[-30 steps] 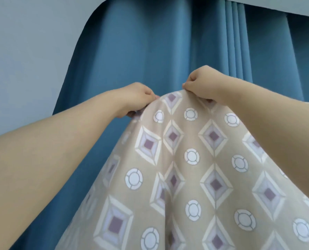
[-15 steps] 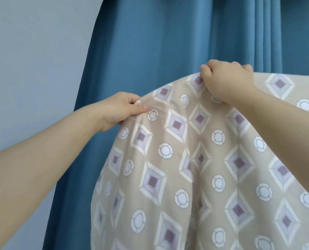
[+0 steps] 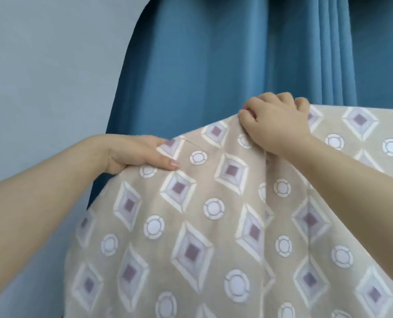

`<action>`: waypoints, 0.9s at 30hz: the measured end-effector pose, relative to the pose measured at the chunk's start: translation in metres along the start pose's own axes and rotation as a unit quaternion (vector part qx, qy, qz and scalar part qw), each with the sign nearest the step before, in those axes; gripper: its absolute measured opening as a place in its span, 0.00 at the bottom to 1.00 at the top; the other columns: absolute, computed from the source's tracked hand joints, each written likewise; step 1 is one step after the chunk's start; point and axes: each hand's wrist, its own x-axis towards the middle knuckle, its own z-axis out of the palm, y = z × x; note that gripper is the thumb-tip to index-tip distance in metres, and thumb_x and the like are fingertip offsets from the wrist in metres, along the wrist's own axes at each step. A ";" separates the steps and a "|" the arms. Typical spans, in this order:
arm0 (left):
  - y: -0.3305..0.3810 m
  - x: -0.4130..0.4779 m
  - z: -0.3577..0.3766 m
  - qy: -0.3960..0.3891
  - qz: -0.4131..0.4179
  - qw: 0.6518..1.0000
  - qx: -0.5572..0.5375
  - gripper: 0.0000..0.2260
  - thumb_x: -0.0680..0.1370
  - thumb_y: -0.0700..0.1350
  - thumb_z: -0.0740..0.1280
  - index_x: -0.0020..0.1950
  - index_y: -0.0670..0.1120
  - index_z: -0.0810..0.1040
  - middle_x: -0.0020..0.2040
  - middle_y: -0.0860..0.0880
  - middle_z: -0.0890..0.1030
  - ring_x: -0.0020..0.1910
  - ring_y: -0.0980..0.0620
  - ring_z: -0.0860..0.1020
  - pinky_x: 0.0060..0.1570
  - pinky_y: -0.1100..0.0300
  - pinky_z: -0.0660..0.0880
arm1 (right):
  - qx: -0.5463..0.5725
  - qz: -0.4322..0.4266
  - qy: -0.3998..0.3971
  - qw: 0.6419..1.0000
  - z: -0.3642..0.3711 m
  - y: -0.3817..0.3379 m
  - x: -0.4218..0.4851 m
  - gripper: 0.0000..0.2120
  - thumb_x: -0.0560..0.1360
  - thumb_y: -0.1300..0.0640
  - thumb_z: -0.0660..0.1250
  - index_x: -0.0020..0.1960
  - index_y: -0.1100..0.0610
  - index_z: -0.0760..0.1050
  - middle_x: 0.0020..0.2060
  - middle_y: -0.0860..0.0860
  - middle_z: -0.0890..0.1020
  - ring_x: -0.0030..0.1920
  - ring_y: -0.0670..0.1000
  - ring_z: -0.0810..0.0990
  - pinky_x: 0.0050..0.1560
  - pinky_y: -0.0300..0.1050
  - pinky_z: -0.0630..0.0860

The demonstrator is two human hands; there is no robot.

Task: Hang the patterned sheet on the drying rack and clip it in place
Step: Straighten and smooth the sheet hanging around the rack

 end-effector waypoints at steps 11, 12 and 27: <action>-0.013 -0.005 -0.019 0.103 -0.040 0.994 -0.021 0.22 0.60 0.42 0.74 0.53 0.43 0.78 0.50 0.42 0.84 0.44 0.45 0.83 0.45 0.49 0.80 | -0.007 -0.028 -0.010 1.000 0.010 -0.004 -0.002 0.18 0.79 0.46 0.48 0.58 0.49 0.73 0.58 0.51 0.75 0.62 0.57 0.66 0.68 0.59 0.53; -0.014 -0.011 -0.021 0.081 -0.054 0.995 -0.021 0.25 0.59 0.43 0.75 0.55 0.44 0.78 0.51 0.43 0.83 0.45 0.44 0.83 0.44 0.49 0.81 | -0.006 -0.031 -0.006 0.999 0.010 -0.004 -0.003 0.18 0.79 0.46 0.48 0.58 0.50 0.73 0.58 0.51 0.75 0.63 0.57 0.66 0.68 0.59 0.53; 0.004 -0.064 -0.029 0.138 -0.279 0.888 0.339 0.10 0.69 0.42 0.75 0.49 0.47 0.79 0.49 0.46 0.83 0.49 0.44 0.81 0.51 0.51 0.78 | 0.039 -0.153 -0.102 0.982 0.004 -0.058 -0.013 0.16 0.77 0.48 0.59 0.64 0.44 0.67 0.56 0.54 0.72 0.62 0.57 0.65 0.69 0.63 0.49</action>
